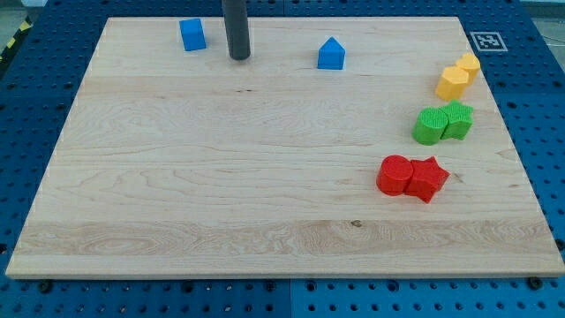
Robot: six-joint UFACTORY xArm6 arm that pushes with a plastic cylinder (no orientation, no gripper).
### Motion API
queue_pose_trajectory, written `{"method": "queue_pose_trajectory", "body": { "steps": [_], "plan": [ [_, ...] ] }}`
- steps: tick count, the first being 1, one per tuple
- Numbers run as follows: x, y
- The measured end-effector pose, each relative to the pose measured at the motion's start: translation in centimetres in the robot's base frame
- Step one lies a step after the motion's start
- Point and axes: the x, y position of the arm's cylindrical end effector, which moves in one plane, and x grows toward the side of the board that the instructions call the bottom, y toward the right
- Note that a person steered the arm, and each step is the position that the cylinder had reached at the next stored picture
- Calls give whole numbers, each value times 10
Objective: Push blue triangle near to the blue cube
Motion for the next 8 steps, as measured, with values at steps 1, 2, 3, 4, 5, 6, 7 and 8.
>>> {"method": "queue_pose_trajectory", "body": {
  "steps": [1,2,3,4,5,6,7,8],
  "plan": [
    [-14,-34],
    [-21,-74],
    [-21,-83],
    [1,-40],
    [48,23],
    [67,99],
    [54,158],
    [16,157]
  ]
}}
